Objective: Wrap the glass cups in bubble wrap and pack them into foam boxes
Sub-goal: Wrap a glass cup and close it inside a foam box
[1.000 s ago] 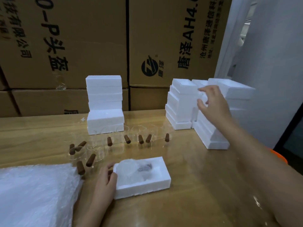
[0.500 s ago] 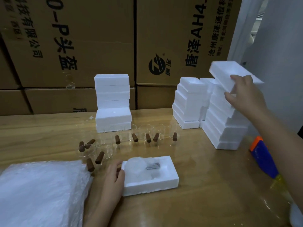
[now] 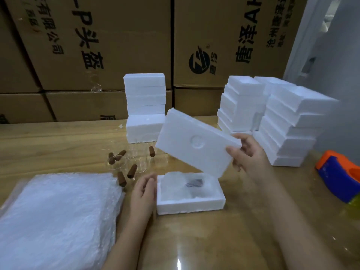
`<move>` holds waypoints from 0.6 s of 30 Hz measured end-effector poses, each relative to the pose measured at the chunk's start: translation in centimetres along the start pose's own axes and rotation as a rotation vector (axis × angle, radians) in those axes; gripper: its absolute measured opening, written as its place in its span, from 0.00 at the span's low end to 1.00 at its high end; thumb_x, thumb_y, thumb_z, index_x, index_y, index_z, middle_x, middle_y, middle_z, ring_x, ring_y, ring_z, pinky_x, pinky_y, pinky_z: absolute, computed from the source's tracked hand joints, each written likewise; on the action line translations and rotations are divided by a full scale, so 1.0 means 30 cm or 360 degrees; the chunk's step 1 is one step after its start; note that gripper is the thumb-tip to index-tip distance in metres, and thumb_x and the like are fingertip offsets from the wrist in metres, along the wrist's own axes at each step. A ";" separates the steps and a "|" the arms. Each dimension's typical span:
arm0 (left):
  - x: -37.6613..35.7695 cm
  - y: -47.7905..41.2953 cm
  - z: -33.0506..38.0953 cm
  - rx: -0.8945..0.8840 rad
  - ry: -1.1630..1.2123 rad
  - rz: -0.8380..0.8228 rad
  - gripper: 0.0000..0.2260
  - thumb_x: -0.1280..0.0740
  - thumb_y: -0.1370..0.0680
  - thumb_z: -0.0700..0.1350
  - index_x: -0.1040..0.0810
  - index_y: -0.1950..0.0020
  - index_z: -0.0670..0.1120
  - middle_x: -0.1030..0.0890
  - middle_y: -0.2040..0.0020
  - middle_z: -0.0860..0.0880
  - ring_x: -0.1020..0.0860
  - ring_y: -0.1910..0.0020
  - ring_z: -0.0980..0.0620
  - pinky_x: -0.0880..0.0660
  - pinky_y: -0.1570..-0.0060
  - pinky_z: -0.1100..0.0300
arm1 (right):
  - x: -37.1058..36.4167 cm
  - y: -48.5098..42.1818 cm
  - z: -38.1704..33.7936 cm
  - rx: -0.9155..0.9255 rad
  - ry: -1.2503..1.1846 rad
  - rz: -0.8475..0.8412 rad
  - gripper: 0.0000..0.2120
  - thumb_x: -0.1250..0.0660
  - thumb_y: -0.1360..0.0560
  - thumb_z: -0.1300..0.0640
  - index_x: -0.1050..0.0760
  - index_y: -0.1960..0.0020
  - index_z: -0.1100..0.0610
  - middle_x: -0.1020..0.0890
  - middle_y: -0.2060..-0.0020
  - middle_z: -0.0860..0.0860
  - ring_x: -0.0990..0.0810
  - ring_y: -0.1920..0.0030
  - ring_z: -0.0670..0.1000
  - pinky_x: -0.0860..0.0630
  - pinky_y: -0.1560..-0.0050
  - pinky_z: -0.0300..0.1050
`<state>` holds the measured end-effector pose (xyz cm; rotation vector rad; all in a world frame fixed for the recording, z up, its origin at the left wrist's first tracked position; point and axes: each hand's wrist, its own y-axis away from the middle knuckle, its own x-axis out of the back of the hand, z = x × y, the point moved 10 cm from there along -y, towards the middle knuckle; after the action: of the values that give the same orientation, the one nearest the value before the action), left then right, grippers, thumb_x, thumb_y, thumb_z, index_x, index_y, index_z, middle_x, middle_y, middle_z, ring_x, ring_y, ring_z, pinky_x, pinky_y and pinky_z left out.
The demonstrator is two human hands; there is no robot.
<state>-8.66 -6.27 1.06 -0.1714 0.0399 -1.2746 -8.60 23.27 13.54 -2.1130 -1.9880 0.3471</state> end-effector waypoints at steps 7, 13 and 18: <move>0.061 0.008 0.033 0.0012 0.0326 0.0176 0.11 0.41 0.20 0.42 0.18 0.51 0.48 0.16 0.54 0.55 0.20 0.54 0.59 0.27 0.59 0.66 | -0.037 0.035 0.280 -0.0564 -0.0224 -0.0112 0.20 0.33 0.32 0.40 0.17 0.50 0.54 0.15 0.52 0.53 0.16 0.52 0.54 0.22 0.56 0.46; 0.002 0.028 0.082 -0.0066 0.0337 -0.0076 0.16 0.36 0.30 0.57 0.20 0.51 0.48 0.17 0.57 0.53 0.21 0.59 0.56 0.25 0.59 0.61 | -0.028 0.056 0.346 -0.0644 -0.0116 -0.0075 0.26 0.32 0.35 0.38 0.19 0.48 0.57 0.15 0.54 0.54 0.16 0.56 0.51 0.24 0.57 0.46; -0.012 0.032 0.087 -0.0104 0.0377 -0.0137 0.22 0.31 0.36 0.57 0.22 0.46 0.49 0.20 0.54 0.52 0.21 0.56 0.59 0.24 0.59 0.66 | -0.063 0.048 0.351 -0.0586 -0.0093 -0.0084 0.26 0.34 0.34 0.36 0.20 0.45 0.54 0.14 0.56 0.48 0.16 0.57 0.47 0.23 0.59 0.42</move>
<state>-7.53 -5.38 3.48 -0.0784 0.2804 -1.3752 -10.69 21.27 3.15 -2.2735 -2.2835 0.0329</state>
